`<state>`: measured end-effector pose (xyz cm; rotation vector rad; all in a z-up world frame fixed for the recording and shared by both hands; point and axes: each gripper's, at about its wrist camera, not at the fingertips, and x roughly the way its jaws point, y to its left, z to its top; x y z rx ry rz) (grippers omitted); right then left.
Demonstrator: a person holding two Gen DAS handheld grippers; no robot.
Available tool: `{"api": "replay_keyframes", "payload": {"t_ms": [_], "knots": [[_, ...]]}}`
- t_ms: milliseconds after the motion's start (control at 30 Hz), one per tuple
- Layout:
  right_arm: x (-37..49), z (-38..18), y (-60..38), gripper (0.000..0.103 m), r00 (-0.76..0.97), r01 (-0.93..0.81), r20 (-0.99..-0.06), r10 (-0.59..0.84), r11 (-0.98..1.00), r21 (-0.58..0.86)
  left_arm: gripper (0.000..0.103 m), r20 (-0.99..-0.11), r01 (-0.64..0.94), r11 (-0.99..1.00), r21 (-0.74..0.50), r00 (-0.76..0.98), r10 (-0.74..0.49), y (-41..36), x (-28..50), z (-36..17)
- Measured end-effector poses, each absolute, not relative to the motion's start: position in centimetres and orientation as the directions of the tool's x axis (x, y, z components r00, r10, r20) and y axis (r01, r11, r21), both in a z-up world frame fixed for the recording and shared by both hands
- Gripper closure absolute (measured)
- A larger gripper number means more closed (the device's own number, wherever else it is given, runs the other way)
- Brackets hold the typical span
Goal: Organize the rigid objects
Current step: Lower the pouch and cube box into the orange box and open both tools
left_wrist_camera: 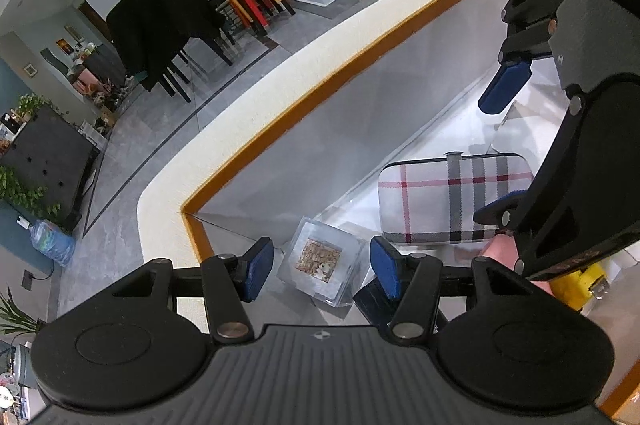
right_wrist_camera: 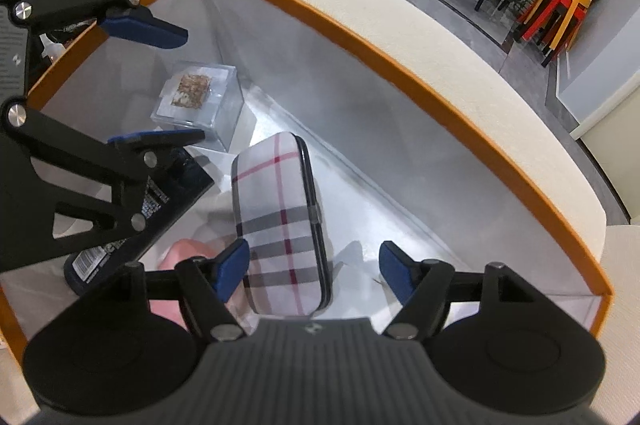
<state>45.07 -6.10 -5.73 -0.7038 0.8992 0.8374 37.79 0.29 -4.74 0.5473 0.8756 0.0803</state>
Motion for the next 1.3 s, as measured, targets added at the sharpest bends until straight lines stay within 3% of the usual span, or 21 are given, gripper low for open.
{"api": "replay_keyframes", "payload": {"t_ms": [700, 1300], "knots": [[41.4, -2.0, -7.8, 0.031, 0.418, -0.841, -0.855, 0.307, 0.487, -0.236, 0.037, -0.660, 0.120, 0.863, 0.491, 0.697, 0.279, 0.1, 33.9, -0.8], [30.6, 3.5, -11.1, 0.029, 0.496, -0.817, -0.801, 0.334, 0.492, -0.301, 0.036, -0.565, 0.030, 0.896, 0.443, 0.785, 0.253, 1.5, 23.7, 6.0]]}}
